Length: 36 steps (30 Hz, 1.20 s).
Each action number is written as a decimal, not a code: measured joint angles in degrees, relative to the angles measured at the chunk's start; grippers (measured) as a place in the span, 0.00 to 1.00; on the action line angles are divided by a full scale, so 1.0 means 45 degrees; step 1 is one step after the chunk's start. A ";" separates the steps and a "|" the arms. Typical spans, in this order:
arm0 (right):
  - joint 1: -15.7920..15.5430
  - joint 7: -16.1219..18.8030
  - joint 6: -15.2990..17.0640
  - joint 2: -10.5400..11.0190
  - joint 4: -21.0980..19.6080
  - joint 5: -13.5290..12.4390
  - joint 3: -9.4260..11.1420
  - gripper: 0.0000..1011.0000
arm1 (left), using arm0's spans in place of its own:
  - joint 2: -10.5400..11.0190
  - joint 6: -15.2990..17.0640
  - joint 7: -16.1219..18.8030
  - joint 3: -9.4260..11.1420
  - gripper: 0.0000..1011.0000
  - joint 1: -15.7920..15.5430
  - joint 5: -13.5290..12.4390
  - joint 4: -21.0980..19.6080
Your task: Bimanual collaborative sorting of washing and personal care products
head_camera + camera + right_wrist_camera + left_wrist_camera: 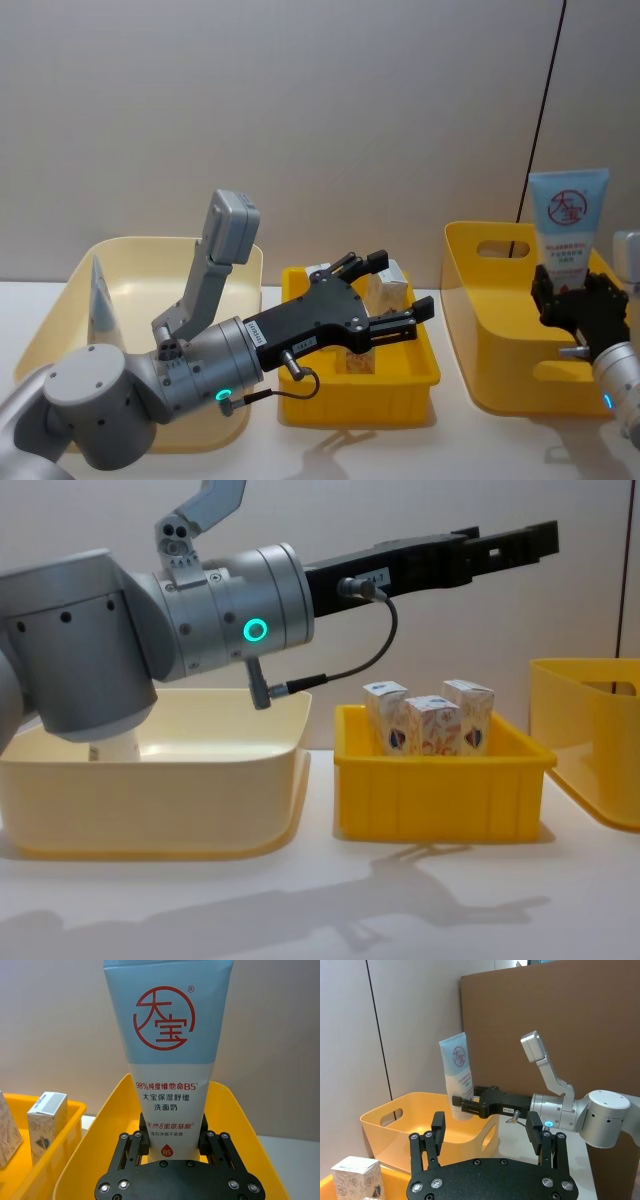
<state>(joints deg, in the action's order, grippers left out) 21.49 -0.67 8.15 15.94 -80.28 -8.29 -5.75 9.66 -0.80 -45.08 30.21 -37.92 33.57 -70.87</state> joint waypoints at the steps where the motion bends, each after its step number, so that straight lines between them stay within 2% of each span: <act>1: 0.0000 0.0000 0.0000 0.0000 0.0000 0.0000 0.0000 0.51 | -0.0001 0.0000 0.0000 0.0000 0.99 0.0000 0.0000 0.0000; 10: 0.0107 -0.0090 0.0282 -0.0193 0.0291 0.0000 0.0072 0.51 | 0.0000 0.0000 0.0001 0.0000 0.99 0.0000 0.0000 0.0000; 13: 0.0128 -0.0102 0.0338 -0.0232 0.0345 -0.0001 0.0084 0.59 | -0.0001 0.0000 0.0000 0.0000 0.99 0.0000 0.0000 0.0000; 15: 0.0144 -0.0112 0.0387 -0.0258 0.0387 0.0000 0.0096 0.68 | 0.0000 0.0000 0.0000 0.0000 0.99 0.0000 -0.0001 0.0000; 17: 0.0148 -0.0113 0.0402 -0.0267 0.0397 0.0000 0.0099 0.70 | -0.0001 0.0000 0.0000 0.0000 0.99 0.0000 0.0000 0.0000; 19: 0.0159 -0.0123 0.0434 -0.0288 0.0428 0.0000 0.0107 0.79 | 0.0000 0.0000 0.0000 0.0000 0.99 0.0000 -0.0001 0.0000; 26: 0.0177 -0.0136 0.0481 -0.0323 0.0470 0.0004 0.0117 0.97 | 0.0000 0.0000 0.0001 0.0000 0.99 0.0000 0.0000 0.0000; 36: 0.0190 -0.0150 0.0522 -0.0345 0.0507 0.0005 0.0128 0.99 | -0.0001 0.0000 0.0001 0.0000 0.99 0.0000 -0.0001 0.0001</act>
<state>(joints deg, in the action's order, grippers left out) 22.35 -1.34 10.49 14.38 -78.00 -8.27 -5.17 9.66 -0.80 -45.08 30.21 -37.92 33.56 -70.87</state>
